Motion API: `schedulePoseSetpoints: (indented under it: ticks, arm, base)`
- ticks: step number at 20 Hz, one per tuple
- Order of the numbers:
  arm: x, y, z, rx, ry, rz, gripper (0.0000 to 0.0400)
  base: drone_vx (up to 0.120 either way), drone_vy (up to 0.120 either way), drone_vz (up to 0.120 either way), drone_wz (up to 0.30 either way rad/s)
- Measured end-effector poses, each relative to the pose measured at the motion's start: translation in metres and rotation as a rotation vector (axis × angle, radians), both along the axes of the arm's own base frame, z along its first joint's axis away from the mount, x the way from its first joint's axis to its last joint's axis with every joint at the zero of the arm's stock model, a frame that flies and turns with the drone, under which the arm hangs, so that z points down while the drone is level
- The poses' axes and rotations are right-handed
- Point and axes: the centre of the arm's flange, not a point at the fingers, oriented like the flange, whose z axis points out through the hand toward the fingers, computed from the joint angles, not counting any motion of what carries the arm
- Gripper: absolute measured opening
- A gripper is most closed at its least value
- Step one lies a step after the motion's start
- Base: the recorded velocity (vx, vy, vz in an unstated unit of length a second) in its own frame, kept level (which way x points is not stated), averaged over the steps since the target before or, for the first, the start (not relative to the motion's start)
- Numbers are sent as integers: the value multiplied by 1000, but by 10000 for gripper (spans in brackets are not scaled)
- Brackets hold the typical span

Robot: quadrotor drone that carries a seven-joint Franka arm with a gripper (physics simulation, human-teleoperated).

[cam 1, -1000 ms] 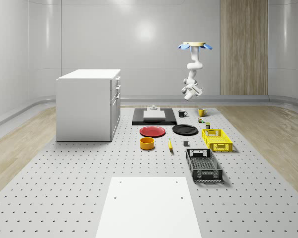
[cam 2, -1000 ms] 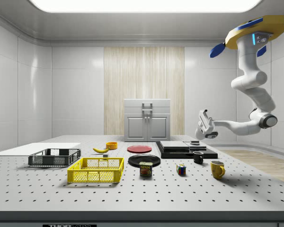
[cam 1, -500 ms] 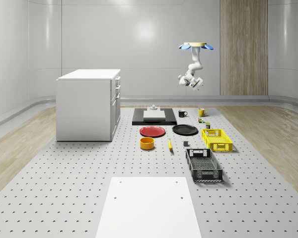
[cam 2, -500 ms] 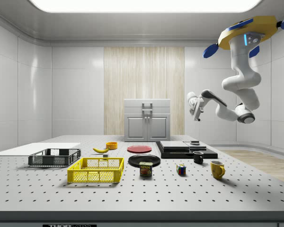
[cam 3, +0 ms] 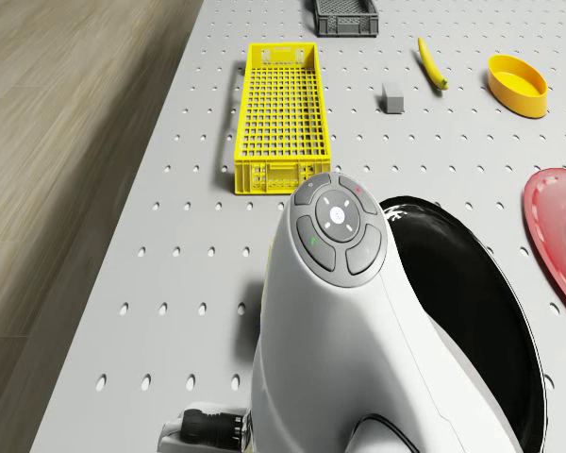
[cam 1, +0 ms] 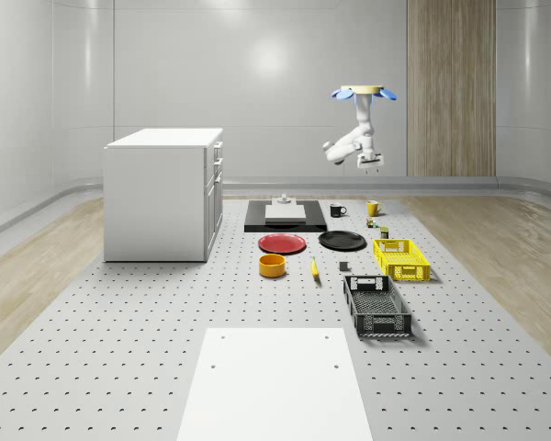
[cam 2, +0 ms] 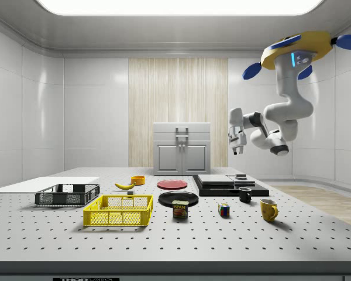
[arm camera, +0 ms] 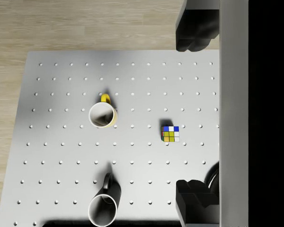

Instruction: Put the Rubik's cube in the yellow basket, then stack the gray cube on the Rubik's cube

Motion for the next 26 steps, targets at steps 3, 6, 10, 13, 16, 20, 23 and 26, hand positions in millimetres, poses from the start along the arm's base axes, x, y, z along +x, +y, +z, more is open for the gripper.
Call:
schedulePoseSetpoints:
  ticks: [3,6,10,13,16,20,23,26]
  arm:
    - [0,-5,-1,-47,2,-1,400]
    - [0,-7,-1,-75,3,-2,400]
    - [0,-9,-1,-95,3,-2,400]
    - [0,-10,-1,-103,4,-2,400]
    - [0,-11,-1,-107,4,-2,400]
    - [0,-11,-1,-110,4,-2,400]
    - [0,-11,-1,-112,4,-2,400]
    - [0,-11,-1,-112,4,-2,400]
  base:
    - [120,0,-120,0]
    - [120,0,-120,0]
    - [20,0,-120,0]
    - [0,0,-120,0]
    - [0,-93,-120,0]
    - [60,-10,-120,0]
    - [120,0,-120,0]
    - [0,0,-120,0]
